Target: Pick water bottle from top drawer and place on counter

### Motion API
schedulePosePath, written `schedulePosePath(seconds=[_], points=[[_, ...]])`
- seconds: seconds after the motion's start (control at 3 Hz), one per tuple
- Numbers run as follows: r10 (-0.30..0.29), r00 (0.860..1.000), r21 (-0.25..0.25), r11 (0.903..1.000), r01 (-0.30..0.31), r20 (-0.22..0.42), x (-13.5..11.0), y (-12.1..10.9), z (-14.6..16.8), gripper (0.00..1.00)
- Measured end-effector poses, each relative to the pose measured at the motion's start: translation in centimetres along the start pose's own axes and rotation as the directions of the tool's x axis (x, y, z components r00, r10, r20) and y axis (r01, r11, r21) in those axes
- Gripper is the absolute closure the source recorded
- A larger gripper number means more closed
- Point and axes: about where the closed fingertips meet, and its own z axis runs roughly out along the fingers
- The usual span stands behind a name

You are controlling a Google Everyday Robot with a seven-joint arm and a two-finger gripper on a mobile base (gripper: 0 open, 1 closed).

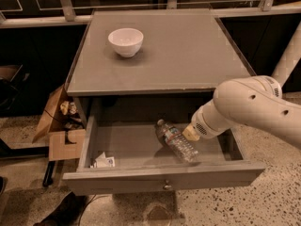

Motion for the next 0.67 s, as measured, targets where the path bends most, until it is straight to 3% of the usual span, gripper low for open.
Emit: schedulePosePath(seconds=[0.33,0.67], points=[[0.012,1.000,-0.013,0.9998,-0.012,0.000,0.3,0.2,0.8,0.26],[0.023,1.000,-0.037,0.9991,-0.023,-0.004,0.8,0.6,2.0,0.26]])
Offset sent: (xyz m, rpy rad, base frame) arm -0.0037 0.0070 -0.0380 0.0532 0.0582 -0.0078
